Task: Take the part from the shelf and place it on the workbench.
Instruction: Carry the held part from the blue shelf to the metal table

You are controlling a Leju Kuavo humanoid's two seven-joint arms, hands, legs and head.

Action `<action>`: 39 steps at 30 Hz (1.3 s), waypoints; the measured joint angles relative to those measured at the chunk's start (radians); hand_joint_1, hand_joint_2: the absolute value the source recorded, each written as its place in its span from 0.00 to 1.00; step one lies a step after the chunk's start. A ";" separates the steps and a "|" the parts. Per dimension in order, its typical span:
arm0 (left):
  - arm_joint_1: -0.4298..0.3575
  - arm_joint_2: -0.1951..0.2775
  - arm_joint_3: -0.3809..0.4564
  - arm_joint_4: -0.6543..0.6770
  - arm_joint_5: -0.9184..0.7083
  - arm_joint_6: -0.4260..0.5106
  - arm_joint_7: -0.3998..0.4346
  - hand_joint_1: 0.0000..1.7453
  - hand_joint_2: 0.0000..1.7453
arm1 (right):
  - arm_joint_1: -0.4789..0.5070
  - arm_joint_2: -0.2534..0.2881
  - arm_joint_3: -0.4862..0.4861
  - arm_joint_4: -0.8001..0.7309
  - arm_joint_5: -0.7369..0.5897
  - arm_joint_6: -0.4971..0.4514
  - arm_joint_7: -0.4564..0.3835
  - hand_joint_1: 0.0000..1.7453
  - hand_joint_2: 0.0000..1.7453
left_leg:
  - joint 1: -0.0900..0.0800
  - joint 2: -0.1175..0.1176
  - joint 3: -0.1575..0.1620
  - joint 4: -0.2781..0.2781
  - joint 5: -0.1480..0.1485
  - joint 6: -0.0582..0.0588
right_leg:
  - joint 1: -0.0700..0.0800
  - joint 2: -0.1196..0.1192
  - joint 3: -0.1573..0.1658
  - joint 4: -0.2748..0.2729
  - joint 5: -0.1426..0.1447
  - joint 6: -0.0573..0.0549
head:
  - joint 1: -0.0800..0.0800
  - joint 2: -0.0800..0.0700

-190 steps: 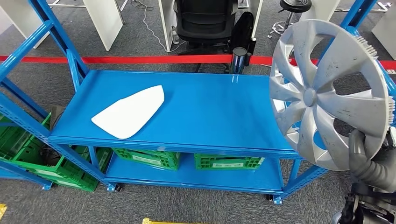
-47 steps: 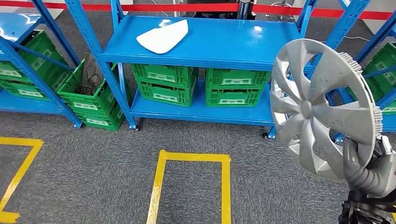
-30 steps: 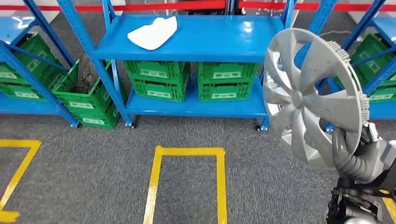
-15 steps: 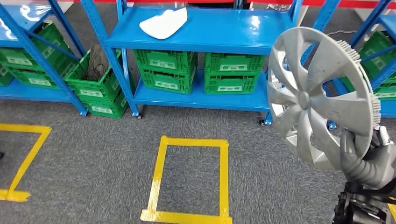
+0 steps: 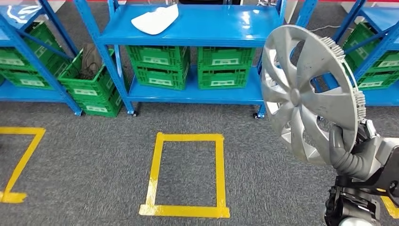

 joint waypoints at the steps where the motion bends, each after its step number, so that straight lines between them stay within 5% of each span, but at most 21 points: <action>1: 0.000 0.000 -0.001 0.000 0.000 0.000 0.000 0.00 0.00 | 0.000 0.000 0.000 -0.001 0.000 -0.001 0.000 1.00 1.00 | -0.001 0.000 -0.001 -0.008 0.003 0.004 | 0.000 0.000 -0.004 0.000 0.008 0.007 | 0.001 0.000; 3: 0.000 -0.001 -0.004 0.000 0.000 0.001 -0.001 0.00 0.00 | 0.003 0.000 0.000 -0.002 0.000 -0.002 0.000 1.00 1.00 | 0.001 0.002 -0.013 -0.015 0.015 0.018 | -0.003 0.001 -0.020 0.012 -0.002 0.017 | 0.004 0.000; 5: 0.000 -0.001 -0.006 0.000 0.000 0.002 -0.002 0.00 0.00 | 0.006 0.000 0.000 -0.002 -0.001 -0.003 0.000 1.00 1.00 | 0.004 0.005 -0.029 -0.020 0.033 0.035 | -0.004 0.003 -0.050 0.084 -0.073 0.024 | 0.015 0.000; 7: -0.001 0.000 -0.006 0.000 0.000 0.003 -0.003 0.00 0.00 | 0.007 0.000 0.000 -0.002 -0.002 -0.004 0.000 1.00 1.00 | 0.000 0.006 -0.054 -0.018 0.051 0.043 | -0.004 0.003 -0.084 0.213 -0.157 0.029 | 0.028 0.000; 8: 0.000 0.000 -0.006 0.000 0.000 0.003 -0.002 0.00 0.00 | 0.008 0.000 0.000 -0.002 -0.002 -0.004 0.000 1.00 1.00 | -0.002 0.006 -0.068 -0.016 0.060 0.043 | -0.004 0.003 -0.092 0.266 -0.173 0.030 | 0.033 0.000; 10: 0.000 -0.002 -0.007 0.000 -0.001 0.002 0.001 0.00 0.00 | 0.010 0.000 0.000 -0.002 -0.004 -0.004 0.000 1.00 1.00 | -0.004 0.006 -0.095 -0.008 0.074 0.043 | -0.004 0.003 -0.067 0.278 -0.140 0.029 | 0.039 0.000; 12: 0.000 -0.003 -0.009 0.000 -0.001 0.002 0.005 0.00 0.00 | 0.011 0.000 0.000 -0.002 -0.005 -0.004 0.000 1.00 1.00 | -0.006 0.006 -0.120 0.003 0.086 0.040 | -0.001 0.003 0.016 0.166 -0.095 0.021 | 0.048 0.000; 14: 0.000 -0.004 -0.012 0.000 -0.001 0.003 0.006 0.00 0.00 | 0.010 0.000 0.000 -0.002 -0.006 -0.005 0.000 1.00 1.00 | -0.009 0.006 -0.136 0.012 0.098 0.033 | 0.004 0.002 0.103 0.033 -0.100 0.010 | 0.053 0.000; 16: 0.000 -0.004 -0.014 0.000 -0.001 0.003 0.007 0.00 0.00 | 0.010 0.000 0.000 -0.002 -0.007 -0.005 0.000 1.00 1.00 | -0.008 0.007 -0.143 0.014 0.112 0.021 | 0.009 0.001 0.125 -0.017 -0.111 0.002 | 0.055 0.000; 18: 0.001 -0.003 -0.015 0.000 -0.001 0.002 0.007 0.00 0.00 | 0.010 0.000 -0.001 -0.002 -0.008 -0.005 -0.001 1.00 1.00 | -0.006 0.006 -0.151 0.018 0.113 0.009 | 0.006 -0.001 0.114 -0.028 -0.095 -0.010 | 0.057 0.000; 20: 0.004 -0.002 -0.016 0.000 -0.001 0.001 0.007 0.00 0.00 | 0.009 0.001 -0.001 -0.003 -0.008 -0.005 0.000 1.00 1.00 | -0.003 0.004 -0.172 0.065 0.055 -0.001 | 0.000 -0.004 0.106 -0.039 -0.075 -0.022 | 0.053 0.000; 23: 0.006 -0.003 -0.018 0.000 -0.001 -0.001 0.007 0.00 0.00 | 0.009 0.002 -0.001 -0.002 -0.009 -0.004 0.000 1.00 1.00 | 0.006 0.003 -0.210 0.232 -0.061 -0.012 | 0.001 -0.002 0.076 -0.034 -0.048 -0.027 | 0.037 0.000; 25: 0.006 -0.003 -0.019 0.000 -0.001 -0.002 0.007 0.00 0.00 | 0.010 0.003 0.000 -0.002 -0.009 -0.003 0.000 1.00 1.00 | 0.008 0.003 -0.196 0.274 -0.042 -0.016 | 0.001 -0.002 0.050 -0.027 -0.032 -0.023 | 0.029 0.000; 26: 0.006 -0.002 -0.019 0.000 -0.001 -0.002 0.006 0.00 0.00 | 0.010 0.003 0.000 -0.002 -0.009 -0.003 0.000 1.00 1.00 | 0.009 0.003 -0.164 0.245 -0.012 -0.016 | 0.000 -0.001 0.039 -0.022 -0.026 -0.020 | 0.024 0.000; 28: 0.005 -0.001 -0.019 0.000 -0.002 -0.004 0.002 0.00 0.00 | 0.009 0.003 0.001 -0.002 -0.009 -0.002 0.000 1.00 1.00 | 0.010 0.002 -0.070 0.117 0.019 -0.014 | 0.000 -0.001 0.020 -0.010 -0.020 -0.012 | 0.015 0.000; 30: 0.003 -0.001 -0.020 0.000 -0.003 -0.004 -0.002 0.00 0.00 | 0.007 0.003 0.001 -0.002 -0.010 -0.001 -0.001 1.00 1.00 | 0.007 -0.001 -0.009 0.020 0.004 -0.008 | 0.001 -0.002 0.008 -0.001 -0.011 0.000 | 0.012 0.000; 34: 0.003 0.000 -0.020 0.000 -0.004 -0.002 -0.002 0.00 0.00 | 0.003 0.003 0.005 -0.002 -0.012 0.001 -0.002 1.00 1.00 | 0.005 -0.001 -0.016 -0.007 0.008 0.020 | -0.003 -0.002 -0.024 0.019 -0.009 0.024 | 0.020 0.000; 37: 0.005 0.004 -0.021 0.001 -0.004 0.000 0.001 0.00 0.00 | 0.002 0.003 0.009 0.000 -0.013 0.002 -0.002 1.00 1.00 | 0.003 0.002 -0.037 -0.007 0.025 0.039 | -0.005 0.000 -0.090 0.178 -0.111 0.029 | 0.039 0.000; 39: 0.006 0.004 -0.021 0.001 -0.004 0.000 0.005 0.00 0.00 | 0.001 0.003 0.011 0.002 -0.014 0.006 0.001 1.00 1.00 | -0.003 0.002 -0.053 -0.002 0.035 0.042 | -0.003 0.001 -0.112 0.273 -0.149 0.027 | 0.050 0.000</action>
